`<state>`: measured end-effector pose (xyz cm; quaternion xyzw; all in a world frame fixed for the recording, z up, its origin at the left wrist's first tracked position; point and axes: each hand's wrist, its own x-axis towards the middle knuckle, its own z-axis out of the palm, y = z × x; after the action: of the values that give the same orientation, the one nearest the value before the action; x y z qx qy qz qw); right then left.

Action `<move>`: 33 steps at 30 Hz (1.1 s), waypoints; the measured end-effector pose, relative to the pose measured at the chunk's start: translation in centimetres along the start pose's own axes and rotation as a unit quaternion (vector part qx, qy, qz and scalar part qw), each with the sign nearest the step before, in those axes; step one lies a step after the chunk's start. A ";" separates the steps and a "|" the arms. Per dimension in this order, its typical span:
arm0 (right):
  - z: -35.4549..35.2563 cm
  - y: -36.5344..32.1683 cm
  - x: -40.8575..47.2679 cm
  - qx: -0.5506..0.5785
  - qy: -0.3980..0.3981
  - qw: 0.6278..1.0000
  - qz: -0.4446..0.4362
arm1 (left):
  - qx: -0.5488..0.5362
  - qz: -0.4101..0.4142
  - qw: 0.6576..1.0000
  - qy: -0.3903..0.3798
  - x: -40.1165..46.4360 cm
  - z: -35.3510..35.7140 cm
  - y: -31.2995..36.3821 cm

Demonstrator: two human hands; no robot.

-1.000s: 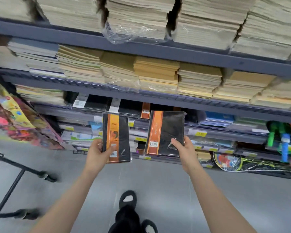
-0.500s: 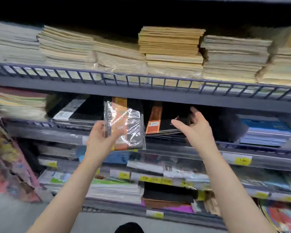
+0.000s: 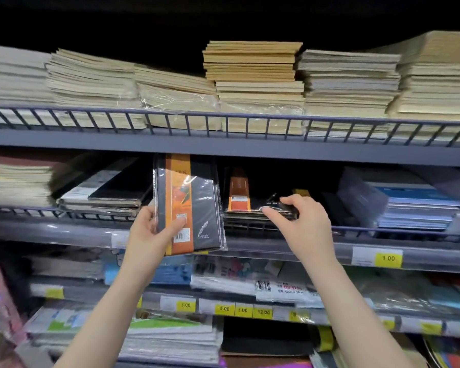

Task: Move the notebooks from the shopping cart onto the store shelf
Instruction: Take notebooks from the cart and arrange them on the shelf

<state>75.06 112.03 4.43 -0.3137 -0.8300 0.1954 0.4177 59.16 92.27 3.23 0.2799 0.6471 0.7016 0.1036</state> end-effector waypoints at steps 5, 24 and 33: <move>-0.7 -0.3 -0.7 0.032 0.008 0.999 0.024 | -0.032 -0.002 0.999 -0.031 -1.0 1.3 0.7; -9.8 6.3 -7.2 0.360 0.024 0.906 0.223 | 0.364 0.393 0.844 0.026 -2.5 14.7 1.0; -5.6 6.2 1.8 0.193 0.055 0.962 0.185 | 0.496 0.397 0.772 0.005 0.3 13.4 -2.0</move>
<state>80.99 118.08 5.05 -0.3854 -0.6800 0.4079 0.4719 65.58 104.13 1.42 0.5207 0.7369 0.2640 -0.3407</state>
